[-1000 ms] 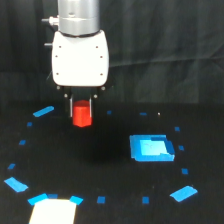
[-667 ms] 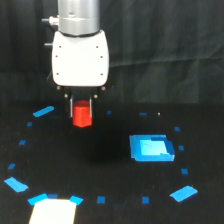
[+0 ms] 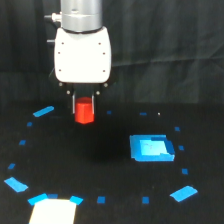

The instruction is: Pick up the red object from the table

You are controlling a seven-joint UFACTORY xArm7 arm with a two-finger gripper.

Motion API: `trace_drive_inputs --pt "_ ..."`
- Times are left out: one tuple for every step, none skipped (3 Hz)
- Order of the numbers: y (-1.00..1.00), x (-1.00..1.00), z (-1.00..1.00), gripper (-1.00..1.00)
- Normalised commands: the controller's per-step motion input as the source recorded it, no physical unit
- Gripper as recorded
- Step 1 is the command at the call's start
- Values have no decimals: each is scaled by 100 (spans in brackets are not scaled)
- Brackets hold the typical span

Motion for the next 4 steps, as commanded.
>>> trace_drive_inputs --pt "-5 5 1 -100" --pt "13 5 -19 -100" --pt "7 1 -25 -93" --pt "3 24 -5 -82"
